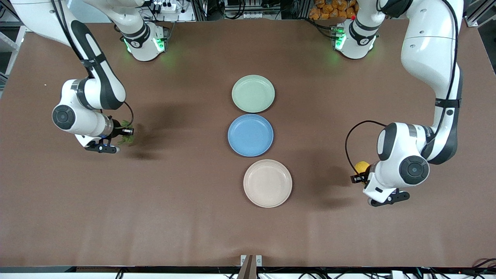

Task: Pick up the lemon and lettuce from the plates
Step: 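Carry the lemon and lettuce away from the plates with both grippers, then open the right gripper to drop the lettuce onto the table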

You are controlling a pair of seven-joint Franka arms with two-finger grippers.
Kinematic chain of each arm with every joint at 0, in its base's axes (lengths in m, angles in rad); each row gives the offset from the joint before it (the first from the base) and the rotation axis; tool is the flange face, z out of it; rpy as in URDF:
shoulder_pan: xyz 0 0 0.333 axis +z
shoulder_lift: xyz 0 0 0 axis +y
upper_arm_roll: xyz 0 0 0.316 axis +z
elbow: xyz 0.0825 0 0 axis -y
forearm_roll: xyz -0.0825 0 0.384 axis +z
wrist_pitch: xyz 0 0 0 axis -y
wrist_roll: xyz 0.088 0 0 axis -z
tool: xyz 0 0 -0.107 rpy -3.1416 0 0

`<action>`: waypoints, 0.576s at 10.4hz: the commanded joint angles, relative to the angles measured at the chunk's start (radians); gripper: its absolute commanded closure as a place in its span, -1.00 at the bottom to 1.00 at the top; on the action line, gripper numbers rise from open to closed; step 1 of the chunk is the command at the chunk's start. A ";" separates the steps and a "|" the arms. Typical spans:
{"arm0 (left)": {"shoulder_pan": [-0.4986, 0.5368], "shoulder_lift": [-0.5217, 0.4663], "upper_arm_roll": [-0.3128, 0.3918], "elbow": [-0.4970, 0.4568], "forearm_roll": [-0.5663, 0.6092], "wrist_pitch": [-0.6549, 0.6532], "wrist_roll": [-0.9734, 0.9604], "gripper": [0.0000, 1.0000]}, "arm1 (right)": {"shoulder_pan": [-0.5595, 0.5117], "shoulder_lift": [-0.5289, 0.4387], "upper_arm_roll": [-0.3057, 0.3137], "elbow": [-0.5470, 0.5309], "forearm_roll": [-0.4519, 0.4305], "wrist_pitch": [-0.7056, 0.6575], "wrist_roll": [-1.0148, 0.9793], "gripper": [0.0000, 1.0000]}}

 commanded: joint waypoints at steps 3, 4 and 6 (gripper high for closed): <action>-0.016 -0.017 0.002 -0.001 -0.020 -0.012 0.023 1.00 | -0.005 -0.026 0.009 -0.018 -0.013 -0.015 0.007 -0.99; -0.014 -0.020 0.001 -0.001 -0.025 -0.012 0.026 1.00 | -0.008 -0.033 0.011 0.000 -0.013 -0.054 0.008 -1.00; -0.005 -0.022 -0.005 -0.001 -0.023 -0.011 0.031 1.00 | -0.015 -0.035 0.009 0.113 -0.008 -0.232 0.007 -1.00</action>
